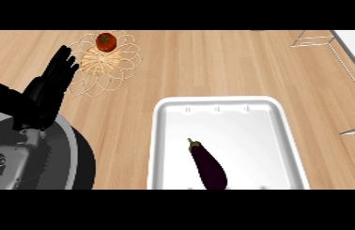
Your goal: Pick the squash from the tray and place it in the tiered shelf
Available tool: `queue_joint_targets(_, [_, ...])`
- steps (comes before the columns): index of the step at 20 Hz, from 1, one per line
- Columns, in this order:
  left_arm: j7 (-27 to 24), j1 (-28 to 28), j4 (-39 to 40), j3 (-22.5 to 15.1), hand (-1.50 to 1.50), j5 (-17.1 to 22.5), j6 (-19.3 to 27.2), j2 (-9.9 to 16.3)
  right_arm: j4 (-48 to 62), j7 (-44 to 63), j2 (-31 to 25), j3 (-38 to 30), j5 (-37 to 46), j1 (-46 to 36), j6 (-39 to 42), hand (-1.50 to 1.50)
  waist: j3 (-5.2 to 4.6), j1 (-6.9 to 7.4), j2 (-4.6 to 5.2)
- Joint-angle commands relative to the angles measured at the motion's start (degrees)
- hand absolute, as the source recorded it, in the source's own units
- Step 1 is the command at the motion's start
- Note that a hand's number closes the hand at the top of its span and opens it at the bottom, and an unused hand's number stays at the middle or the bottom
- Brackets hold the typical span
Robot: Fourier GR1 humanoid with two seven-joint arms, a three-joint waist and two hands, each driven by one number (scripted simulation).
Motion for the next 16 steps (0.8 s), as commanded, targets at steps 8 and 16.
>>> queue_joint_targets(8, [1.2, -0.8, 2.6, -1.9, 0.0, -0.9, 1.5, -3.5, 17.2, -16.2, -3.8, -4.6, -2.6, -4.4, -14.9, -1.5, -0.5, -0.15, 0.55])
queue_joint_targets(16, [-0.9, 1.4, 4.3, 0.1, 0.0, 0.5, -1.2, -1.4, 25.4, -17.9, -13.2, -8.4, -12.0, -5.0, -0.1, -1.5, -0.55, -0.87, 0.39])
